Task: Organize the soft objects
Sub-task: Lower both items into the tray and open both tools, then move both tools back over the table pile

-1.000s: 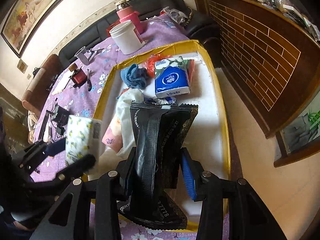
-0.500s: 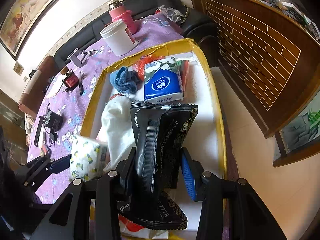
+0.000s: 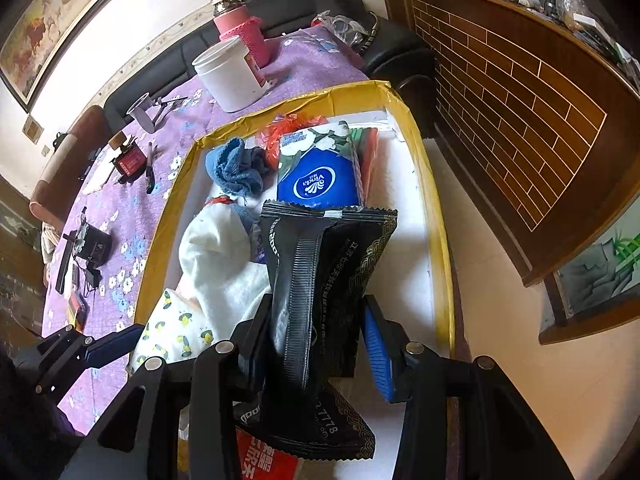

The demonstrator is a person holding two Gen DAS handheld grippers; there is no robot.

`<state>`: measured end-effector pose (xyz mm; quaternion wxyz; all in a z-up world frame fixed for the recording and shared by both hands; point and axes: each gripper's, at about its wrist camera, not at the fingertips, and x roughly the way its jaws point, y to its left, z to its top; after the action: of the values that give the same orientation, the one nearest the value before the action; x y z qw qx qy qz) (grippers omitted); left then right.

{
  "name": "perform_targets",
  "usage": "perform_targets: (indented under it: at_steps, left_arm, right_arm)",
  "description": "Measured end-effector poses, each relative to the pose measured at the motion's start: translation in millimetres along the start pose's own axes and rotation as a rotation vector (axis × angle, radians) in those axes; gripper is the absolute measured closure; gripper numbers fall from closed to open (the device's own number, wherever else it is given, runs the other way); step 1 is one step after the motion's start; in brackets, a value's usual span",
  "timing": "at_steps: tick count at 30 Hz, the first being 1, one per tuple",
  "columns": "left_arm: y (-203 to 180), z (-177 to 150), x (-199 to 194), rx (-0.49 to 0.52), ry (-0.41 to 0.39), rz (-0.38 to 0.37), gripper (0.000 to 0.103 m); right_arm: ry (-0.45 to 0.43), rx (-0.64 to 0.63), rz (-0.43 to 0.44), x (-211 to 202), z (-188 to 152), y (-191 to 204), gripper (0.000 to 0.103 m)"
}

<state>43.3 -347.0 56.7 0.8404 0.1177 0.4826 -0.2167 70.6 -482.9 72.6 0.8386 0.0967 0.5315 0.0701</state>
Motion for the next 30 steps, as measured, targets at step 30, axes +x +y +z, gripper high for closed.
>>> perform_targets:
  at_steps: [30]
  left_arm:
    - [9, -7, -35, 0.002, -0.093, 0.045, 0.036]
  right_arm:
    - [-0.106, 0.033, 0.002, -47, -12, 13, 0.039]
